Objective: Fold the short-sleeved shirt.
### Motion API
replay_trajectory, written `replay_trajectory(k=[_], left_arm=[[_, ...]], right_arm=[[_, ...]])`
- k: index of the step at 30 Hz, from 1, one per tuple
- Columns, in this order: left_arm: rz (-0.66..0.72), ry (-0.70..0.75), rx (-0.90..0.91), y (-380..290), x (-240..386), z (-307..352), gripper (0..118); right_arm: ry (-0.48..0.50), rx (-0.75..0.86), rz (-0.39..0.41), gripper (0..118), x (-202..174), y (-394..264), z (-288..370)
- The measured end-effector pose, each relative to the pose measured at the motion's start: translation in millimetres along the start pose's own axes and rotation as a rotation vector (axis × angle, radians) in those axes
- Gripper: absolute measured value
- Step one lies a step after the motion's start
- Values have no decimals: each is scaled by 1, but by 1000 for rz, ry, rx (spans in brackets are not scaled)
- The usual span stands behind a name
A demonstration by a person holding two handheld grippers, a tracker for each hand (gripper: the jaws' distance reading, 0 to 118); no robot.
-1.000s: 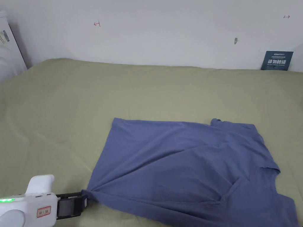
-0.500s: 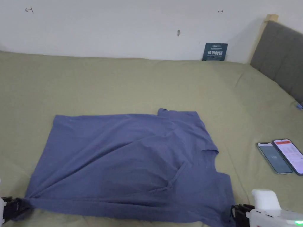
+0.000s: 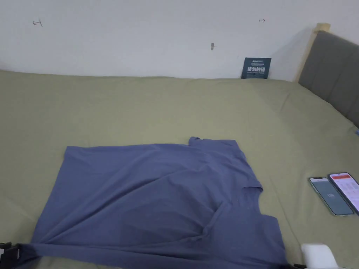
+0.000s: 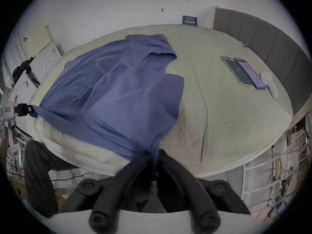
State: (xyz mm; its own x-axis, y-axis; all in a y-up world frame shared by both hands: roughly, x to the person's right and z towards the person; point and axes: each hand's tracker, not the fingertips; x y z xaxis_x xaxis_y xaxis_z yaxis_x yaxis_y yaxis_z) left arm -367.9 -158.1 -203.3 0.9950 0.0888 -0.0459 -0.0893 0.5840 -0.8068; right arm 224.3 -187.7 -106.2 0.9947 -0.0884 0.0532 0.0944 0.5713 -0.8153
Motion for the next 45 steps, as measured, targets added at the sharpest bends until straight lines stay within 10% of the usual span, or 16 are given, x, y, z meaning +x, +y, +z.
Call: replay_trajectory(k=[11,25,27,29,35,37,38,42,45], left_arm=[[10,-30,60,68,-4,-7,1],[-25,-30,-65,152,14,-121,3],[-34,-46,-69,153,14,-130,49],[-13,-65,-72,153,12,-136,111],[30,35,15,123,2,-93,98],[6,41,24,110,1,-76,53],[-1,48,25,105,-7,-77,4],[17,30,2,81,-13,-61,0],[29,-20,-25,70,-10,-61,22]], right_arm=[[-18,171,70,3,-9,131,10],[-90,19,134,3,-3,226,-117],[-78,-9,103,32,1,226,-128],[-76,-16,67,118,4,221,-130],[-43,39,24,105,-3,183,-83],[-49,53,32,62,-12,168,-59],[-54,72,30,8,-15,158,-48],[-17,92,7,0,-5,121,-35],[-15,82,6,0,-8,103,-36]])
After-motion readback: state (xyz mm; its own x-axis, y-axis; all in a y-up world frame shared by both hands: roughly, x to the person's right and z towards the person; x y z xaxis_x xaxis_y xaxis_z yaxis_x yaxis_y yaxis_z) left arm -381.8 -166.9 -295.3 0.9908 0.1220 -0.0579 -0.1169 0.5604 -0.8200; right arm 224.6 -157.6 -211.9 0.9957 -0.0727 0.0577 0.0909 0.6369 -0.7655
